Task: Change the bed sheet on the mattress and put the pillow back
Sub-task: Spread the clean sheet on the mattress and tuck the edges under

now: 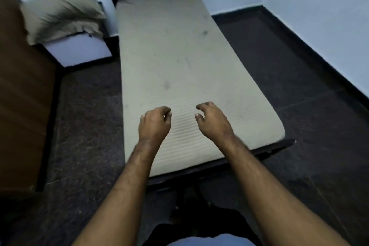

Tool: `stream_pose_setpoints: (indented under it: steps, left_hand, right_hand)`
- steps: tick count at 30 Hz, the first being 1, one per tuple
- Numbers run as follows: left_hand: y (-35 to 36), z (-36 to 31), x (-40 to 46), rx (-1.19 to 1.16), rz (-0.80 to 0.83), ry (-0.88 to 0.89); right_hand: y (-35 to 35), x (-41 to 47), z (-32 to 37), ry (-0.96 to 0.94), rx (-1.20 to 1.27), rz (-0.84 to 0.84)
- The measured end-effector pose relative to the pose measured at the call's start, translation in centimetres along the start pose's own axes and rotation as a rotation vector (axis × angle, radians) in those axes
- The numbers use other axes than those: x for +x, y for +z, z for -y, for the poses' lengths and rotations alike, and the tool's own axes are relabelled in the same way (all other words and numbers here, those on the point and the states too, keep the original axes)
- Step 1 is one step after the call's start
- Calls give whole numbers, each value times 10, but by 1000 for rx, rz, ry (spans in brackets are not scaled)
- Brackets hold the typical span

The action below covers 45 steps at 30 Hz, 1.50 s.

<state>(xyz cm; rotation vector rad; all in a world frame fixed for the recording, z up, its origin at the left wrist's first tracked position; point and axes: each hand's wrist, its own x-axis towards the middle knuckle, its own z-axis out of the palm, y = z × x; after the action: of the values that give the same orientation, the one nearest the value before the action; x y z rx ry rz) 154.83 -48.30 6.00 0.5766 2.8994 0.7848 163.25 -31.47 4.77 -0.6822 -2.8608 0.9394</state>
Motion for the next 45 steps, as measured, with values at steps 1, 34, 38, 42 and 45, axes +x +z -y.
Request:
stream_pose_setpoints:
  steps: [1, 34, 38, 42, 45]
  left_hand:
    - [-14, 3, -6, -9, -35, -19]
    - [-382, 298, 140, 51, -112, 165]
    - [-379, 305, 170, 39, -114, 225]
    - [-386, 329, 251, 24, -72, 233]
    - [-391, 351, 324, -42, -65, 215]
  right_hand:
    - [-11, 2, 10, -41, -22, 6]
    - [75, 120, 441, -180, 47, -228]
    - [69, 151, 453, -159, 31, -289]
    - [88, 232, 474, -130, 26, -315]
    - [107, 314, 490, -125, 50, -308]
